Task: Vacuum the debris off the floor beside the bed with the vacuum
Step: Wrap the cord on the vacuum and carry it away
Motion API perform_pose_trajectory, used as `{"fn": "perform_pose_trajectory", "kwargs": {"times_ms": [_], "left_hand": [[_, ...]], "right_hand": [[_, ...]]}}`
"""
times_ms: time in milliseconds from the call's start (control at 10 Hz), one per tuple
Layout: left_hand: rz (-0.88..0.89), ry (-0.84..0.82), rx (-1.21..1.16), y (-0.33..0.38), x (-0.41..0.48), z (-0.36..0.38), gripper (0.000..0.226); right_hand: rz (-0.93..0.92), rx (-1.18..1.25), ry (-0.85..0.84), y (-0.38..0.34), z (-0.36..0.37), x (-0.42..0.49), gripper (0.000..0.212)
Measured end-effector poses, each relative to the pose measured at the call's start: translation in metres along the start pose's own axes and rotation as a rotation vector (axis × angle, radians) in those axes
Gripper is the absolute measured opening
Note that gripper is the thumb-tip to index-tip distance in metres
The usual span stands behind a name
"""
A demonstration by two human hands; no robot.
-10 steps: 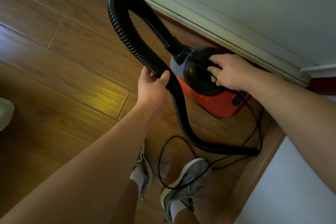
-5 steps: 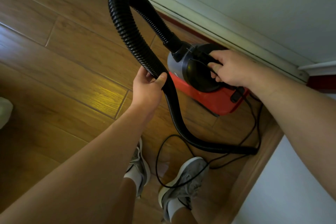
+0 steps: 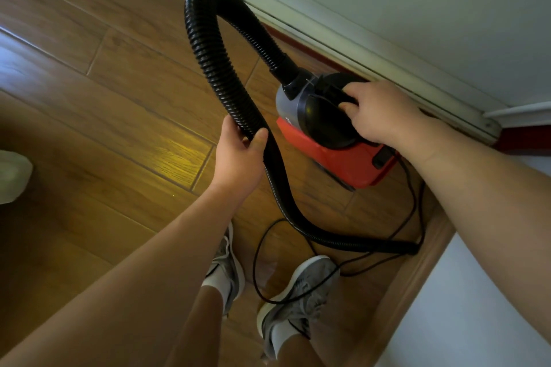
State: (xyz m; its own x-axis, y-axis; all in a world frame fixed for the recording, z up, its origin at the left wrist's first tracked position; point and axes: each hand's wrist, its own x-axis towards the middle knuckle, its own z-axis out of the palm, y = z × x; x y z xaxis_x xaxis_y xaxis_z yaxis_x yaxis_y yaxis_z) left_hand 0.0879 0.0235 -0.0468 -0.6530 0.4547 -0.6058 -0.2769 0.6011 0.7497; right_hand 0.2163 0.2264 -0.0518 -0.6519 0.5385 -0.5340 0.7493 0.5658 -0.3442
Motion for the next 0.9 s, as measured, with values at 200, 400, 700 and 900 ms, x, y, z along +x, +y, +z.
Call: {"fn": "perform_pose_trajectory", "kwargs": {"times_ms": [200, 400, 700, 900], "left_hand": [[0.018, 0.014, 0.023, -0.002, -0.011, -0.01, 0.027], [0.025, 0.012, 0.066, -0.002, -0.026, -0.021, 0.036], [0.053, -0.052, 0.237, 0.007, -0.045, -0.049, 0.032], [0.064, -0.134, 0.348, 0.017, -0.055, -0.077, 0.044]], "right_hand": [[0.015, -0.104, 0.081, 0.0, 0.001, -0.012, 0.031], [0.009, -0.173, 0.124, -0.005, 0.003, -0.026, 0.032], [0.044, -0.212, 0.146, -0.022, -0.001, -0.063, 0.047], [0.058, -0.23, 0.214, -0.053, -0.002, -0.093, 0.052]]}}
